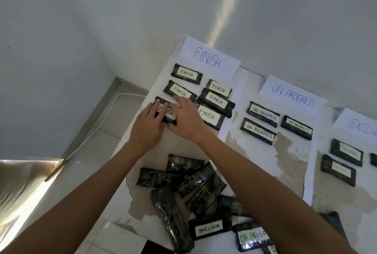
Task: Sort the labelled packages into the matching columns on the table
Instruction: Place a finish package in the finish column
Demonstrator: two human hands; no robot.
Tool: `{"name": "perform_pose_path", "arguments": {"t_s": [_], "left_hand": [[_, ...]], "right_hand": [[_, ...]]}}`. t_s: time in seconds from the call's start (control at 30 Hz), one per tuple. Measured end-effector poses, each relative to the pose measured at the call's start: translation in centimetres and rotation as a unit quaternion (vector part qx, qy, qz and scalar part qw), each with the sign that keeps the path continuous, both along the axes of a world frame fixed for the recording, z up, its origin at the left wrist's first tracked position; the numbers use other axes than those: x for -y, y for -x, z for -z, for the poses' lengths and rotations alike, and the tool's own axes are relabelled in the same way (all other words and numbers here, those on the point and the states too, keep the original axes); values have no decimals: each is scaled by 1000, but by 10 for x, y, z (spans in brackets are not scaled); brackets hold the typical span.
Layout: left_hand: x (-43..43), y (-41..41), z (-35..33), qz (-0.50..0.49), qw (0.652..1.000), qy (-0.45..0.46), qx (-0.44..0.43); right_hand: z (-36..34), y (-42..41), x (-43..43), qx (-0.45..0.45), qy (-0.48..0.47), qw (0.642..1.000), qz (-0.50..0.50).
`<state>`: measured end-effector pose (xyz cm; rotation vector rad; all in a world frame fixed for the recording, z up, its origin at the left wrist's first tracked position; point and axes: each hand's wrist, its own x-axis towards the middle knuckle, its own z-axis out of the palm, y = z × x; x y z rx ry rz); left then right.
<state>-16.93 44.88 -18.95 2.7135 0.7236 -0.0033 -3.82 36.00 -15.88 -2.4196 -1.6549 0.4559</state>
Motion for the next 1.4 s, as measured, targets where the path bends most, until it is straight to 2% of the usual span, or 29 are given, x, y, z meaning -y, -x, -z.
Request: {"name": "perform_pose_path", "arguments": {"t_s": [0.1,0.17,0.27,0.47,0.57,0.67,0.77,0.87,1.0,1.1,1.17,1.2,1.27,1.3,1.4], "left_hand": [[6,-4,2,-2,1000,-7,-18],[3,-10,0,-9,1000,-5,-21],[-4,-22,-1,-17,1000,2,-25],[0,-24,-6,-21,1000,11,-11],[17,-7,-8,-18,999,31,7],[41,20,-9,-11,998,57,8],[57,37,-3,15,995,99,-10],[63,49,0,24,992,120,-15],[67,56,-13,-4,985,170,8],[71,57,-32,-28,975,218,31],[75,56,-45,-18,968,250,31],[78,54,-52,-9,963,267,26],[85,48,-64,13,957,290,25],[89,44,-69,21,953,300,26],[102,29,-81,38,948,314,35]], "right_hand": [[3,-14,31,55,-10,996,67],[4,-23,46,51,44,993,99],[4,-34,58,29,88,992,84],[4,-25,58,29,30,995,90],[-8,-8,59,-19,19,999,32],[-26,23,67,-65,141,986,-62],[-24,48,73,17,187,975,-122],[-19,66,74,73,190,971,-122],[-22,77,78,86,175,975,-109],[-34,66,89,-31,100,994,-23],[-47,52,99,-164,33,985,50],[-54,46,106,-247,-4,965,93],[-66,38,123,-403,-74,896,175],[-70,35,131,-450,-99,865,200],[-75,30,154,-482,-141,833,232]]}}
